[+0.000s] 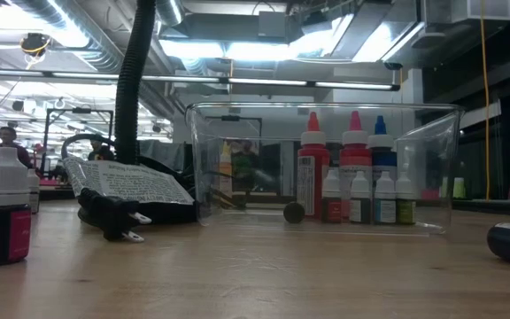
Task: Pick & Place food coloring
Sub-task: Put the small black food coloring bottle into the transparent bin
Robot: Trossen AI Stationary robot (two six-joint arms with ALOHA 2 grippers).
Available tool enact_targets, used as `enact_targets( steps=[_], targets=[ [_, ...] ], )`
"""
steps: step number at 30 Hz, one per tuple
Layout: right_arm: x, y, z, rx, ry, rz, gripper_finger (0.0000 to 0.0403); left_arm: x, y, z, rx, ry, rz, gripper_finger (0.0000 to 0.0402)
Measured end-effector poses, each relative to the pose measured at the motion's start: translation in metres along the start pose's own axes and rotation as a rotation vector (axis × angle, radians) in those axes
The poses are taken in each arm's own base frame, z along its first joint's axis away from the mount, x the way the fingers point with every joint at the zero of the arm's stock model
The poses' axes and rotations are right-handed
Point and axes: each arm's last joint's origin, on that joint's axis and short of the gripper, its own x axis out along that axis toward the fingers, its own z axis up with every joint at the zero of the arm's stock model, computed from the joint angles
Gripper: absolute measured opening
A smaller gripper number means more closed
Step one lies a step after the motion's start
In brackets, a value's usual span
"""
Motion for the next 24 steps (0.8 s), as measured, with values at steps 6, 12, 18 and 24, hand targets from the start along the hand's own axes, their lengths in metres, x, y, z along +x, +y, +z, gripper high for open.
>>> enact_targets(
  steps=[6, 12, 18, 24],
  targets=[
    [0.020, 0.017, -0.002, -0.017, 0.026, -0.067, 0.0048, -0.026, 0.015, 0.013, -0.004, -0.102, 0.061, 0.0255],
    [0.046, 0.031, -0.004, 0.027, 0.036, -0.166, 0.0048, -0.051, 0.020, 0.024, 0.019, -0.202, 0.096, 0.0258],
    [0.075, 0.043, -0.001, 0.092, -0.005, -0.202, 0.0047, -0.060, 0.024, 0.025, 0.039, -0.210, 0.062, 0.0254],
    [0.103, 0.053, -0.006, 0.143, 0.004, -0.284, 0.0047, -0.061, 0.026, 0.025, 0.058, -0.195, 0.012, 0.0257]
  ],
)
